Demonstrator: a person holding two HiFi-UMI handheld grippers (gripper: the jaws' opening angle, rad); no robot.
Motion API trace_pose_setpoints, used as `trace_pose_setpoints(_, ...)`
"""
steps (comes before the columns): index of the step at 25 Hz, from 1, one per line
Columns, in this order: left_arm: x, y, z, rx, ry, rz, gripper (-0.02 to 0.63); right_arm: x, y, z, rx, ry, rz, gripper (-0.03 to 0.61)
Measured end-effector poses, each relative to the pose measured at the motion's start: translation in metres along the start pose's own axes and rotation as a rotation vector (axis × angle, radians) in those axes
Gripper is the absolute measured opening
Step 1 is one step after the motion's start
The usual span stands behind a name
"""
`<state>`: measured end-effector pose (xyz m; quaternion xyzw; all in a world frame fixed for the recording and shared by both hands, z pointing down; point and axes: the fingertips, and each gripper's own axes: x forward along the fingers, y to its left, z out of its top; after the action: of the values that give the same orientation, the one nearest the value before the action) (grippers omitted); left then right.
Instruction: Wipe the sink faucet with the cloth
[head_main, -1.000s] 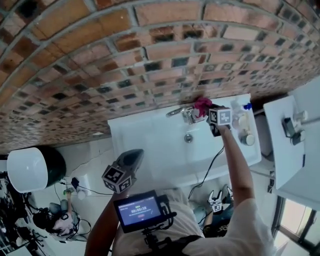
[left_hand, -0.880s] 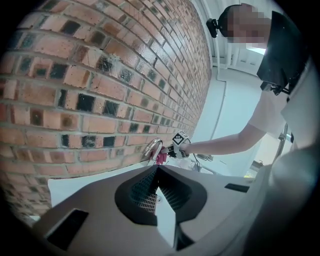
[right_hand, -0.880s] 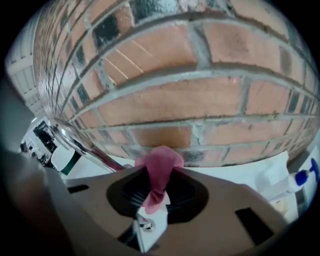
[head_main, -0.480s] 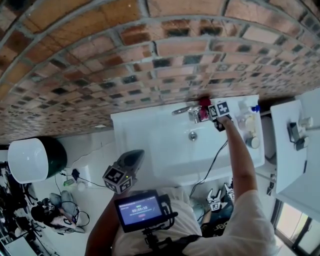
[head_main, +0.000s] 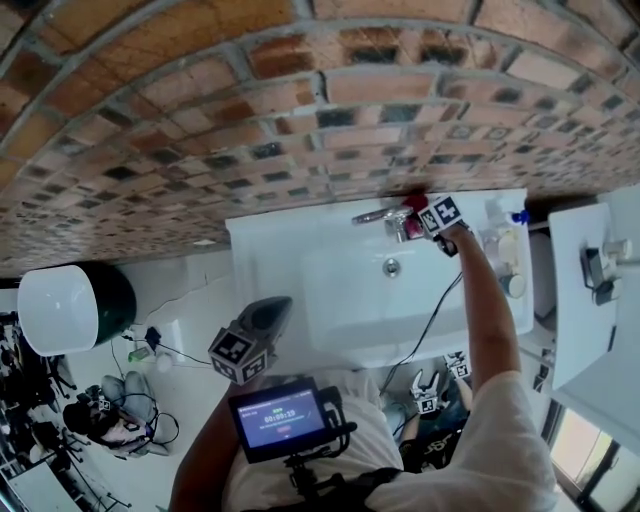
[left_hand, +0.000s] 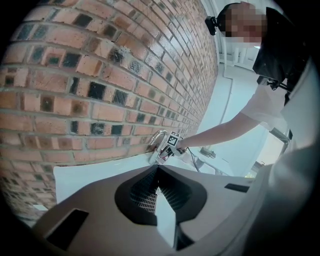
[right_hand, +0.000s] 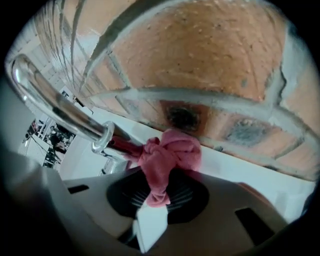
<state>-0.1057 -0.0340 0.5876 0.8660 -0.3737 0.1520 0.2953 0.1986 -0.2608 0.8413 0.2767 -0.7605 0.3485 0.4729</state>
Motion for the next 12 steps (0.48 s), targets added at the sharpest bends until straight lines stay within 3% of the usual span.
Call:
trace_pose_setpoints(4, -0.005, 0.003, 0.001, -0.005, -0.003, 0.018, -0.006, 0.007, 0.006, -0.007, -0.051, 0.015, 0.030, 0.087)
trace_pose_setpoints(12, -0.012, 0.001, -0.004, -0.019, -0.001, 0.026, -0.006, -0.022, 0.028, 0.015, -0.263, -0.088, 0.006, 0.084)
